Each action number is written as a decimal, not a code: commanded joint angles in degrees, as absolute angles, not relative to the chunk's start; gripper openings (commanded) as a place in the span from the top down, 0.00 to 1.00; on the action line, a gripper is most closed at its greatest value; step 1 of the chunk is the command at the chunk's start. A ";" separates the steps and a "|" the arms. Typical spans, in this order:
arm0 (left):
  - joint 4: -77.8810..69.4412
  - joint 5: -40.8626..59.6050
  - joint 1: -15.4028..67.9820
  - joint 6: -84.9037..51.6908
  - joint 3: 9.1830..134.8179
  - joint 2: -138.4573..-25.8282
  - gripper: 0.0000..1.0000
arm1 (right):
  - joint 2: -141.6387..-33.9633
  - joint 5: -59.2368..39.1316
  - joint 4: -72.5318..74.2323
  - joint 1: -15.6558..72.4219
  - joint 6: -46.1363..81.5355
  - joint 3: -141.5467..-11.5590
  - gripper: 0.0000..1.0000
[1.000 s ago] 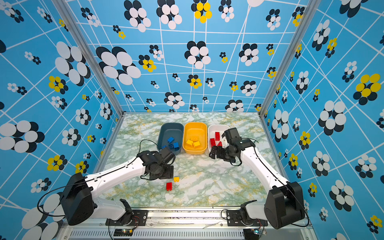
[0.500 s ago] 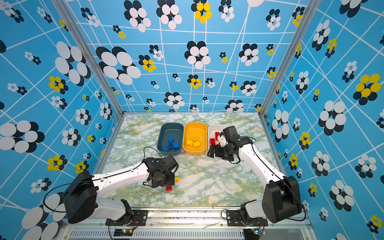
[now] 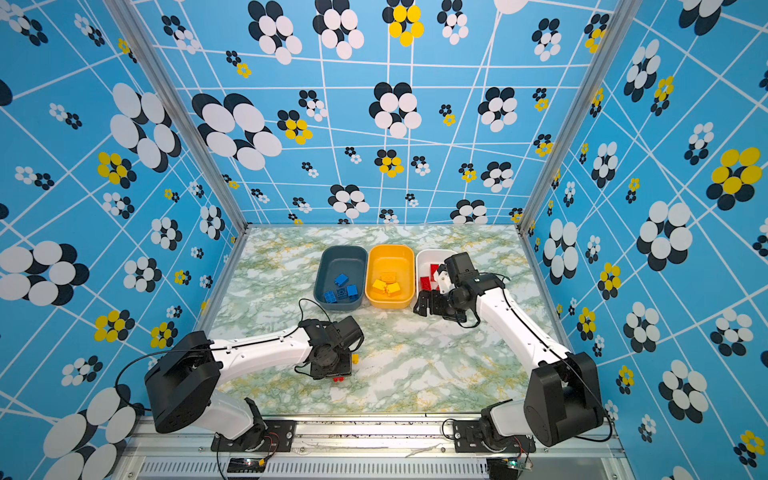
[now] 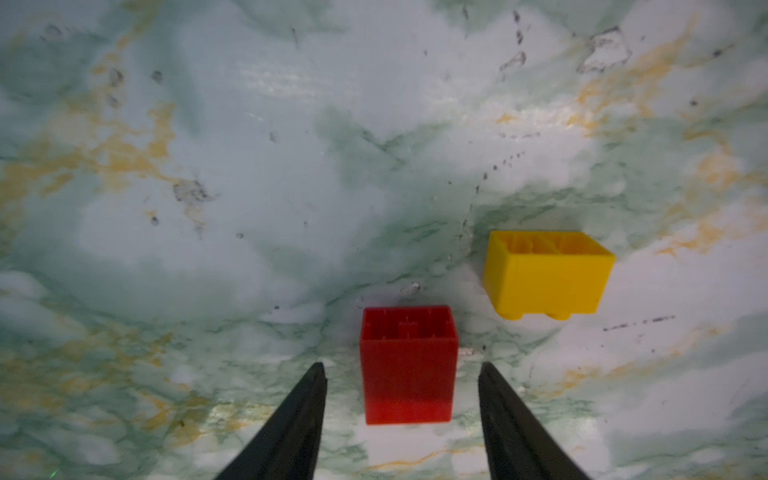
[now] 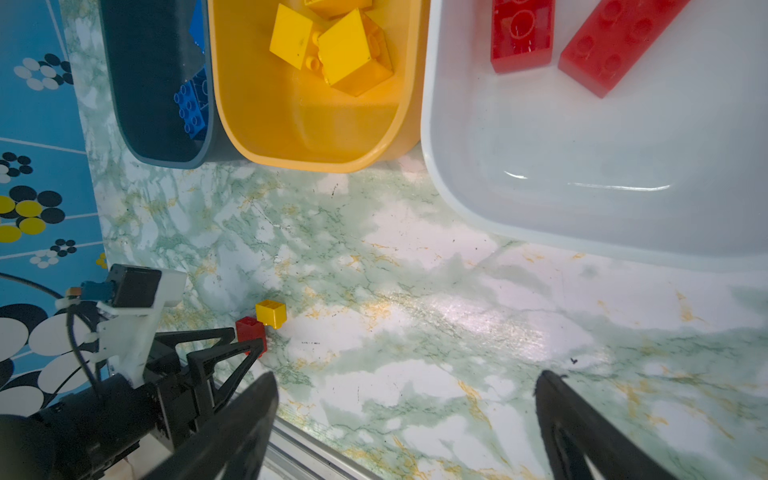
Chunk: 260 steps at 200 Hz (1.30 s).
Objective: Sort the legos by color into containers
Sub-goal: 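Move the left gripper back down over the small red brick, then close the left gripper on the small red brick and lift it, then carry the small red brick over the white tub and release it with left gripper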
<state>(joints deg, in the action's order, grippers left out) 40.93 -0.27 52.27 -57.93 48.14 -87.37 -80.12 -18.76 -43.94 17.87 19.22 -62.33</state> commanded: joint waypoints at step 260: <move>50.40 -6.07 50.38 -50.66 65.34 -85.77 0.73 | -76.06 -18.72 -45.13 18.28 20.31 -57.94 0.02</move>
